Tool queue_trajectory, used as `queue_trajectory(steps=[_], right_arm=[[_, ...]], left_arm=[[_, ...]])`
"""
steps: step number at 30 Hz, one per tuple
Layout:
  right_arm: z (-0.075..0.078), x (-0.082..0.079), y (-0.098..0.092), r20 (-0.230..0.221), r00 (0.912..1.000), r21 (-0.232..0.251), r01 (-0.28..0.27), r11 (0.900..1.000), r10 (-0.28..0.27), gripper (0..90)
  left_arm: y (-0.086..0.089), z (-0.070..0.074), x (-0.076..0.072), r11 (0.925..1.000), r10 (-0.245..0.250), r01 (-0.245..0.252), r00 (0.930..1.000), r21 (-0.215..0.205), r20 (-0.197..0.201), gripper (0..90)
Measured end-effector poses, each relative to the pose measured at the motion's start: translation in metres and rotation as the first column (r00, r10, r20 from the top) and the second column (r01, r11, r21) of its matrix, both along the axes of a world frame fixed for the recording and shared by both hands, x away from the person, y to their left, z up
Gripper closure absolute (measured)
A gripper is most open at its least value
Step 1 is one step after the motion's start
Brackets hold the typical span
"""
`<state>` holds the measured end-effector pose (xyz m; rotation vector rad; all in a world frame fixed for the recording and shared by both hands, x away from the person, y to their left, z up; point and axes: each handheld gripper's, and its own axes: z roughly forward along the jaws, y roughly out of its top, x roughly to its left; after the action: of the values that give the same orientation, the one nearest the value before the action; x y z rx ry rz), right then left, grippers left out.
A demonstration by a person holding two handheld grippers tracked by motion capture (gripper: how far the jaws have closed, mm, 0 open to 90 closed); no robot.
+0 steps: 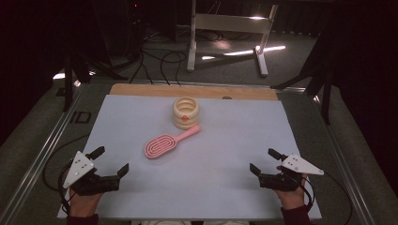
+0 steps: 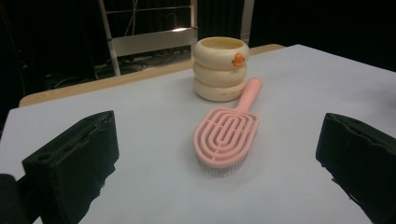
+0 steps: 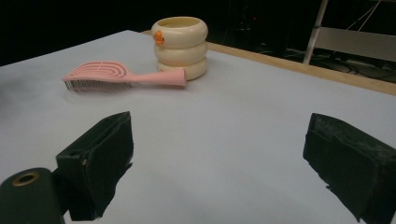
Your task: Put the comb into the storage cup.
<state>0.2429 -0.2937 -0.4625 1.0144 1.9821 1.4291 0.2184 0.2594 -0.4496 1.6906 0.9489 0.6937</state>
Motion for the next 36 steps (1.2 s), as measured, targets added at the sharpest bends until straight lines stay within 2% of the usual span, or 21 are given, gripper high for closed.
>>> queue_trajectory(steps=[7,20,25,36], right_arm=[[-0.001,0.000,0.002,-0.007,0.9999,-0.012,-0.008,1.000,0.008,8.8],[-0.001,0.001,0.004,-0.013,0.9999,-0.001,-0.009,1.000,0.009,8.8],[-0.001,0.001,0.007,-0.012,0.9998,-0.004,-0.013,1.000,0.013,8.8],[0.000,0.002,0.005,-0.011,0.9999,0.001,-0.006,1.000,0.006,8.8]], left_arm=[[0.001,0.001,-0.001,0.9999,0.015,-0.015,0.9998,0.008,0.009,0.0],[0.003,0.004,0.000,0.9993,0.027,-0.027,0.9996,0.025,0.002,0.0],[-0.001,0.010,0.004,0.9988,0.014,-0.014,0.9999,0.046,0.005,0.0],[-0.007,0.014,0.014,0.9979,-0.001,0.001,1.0000,0.065,0.001,0.0]])
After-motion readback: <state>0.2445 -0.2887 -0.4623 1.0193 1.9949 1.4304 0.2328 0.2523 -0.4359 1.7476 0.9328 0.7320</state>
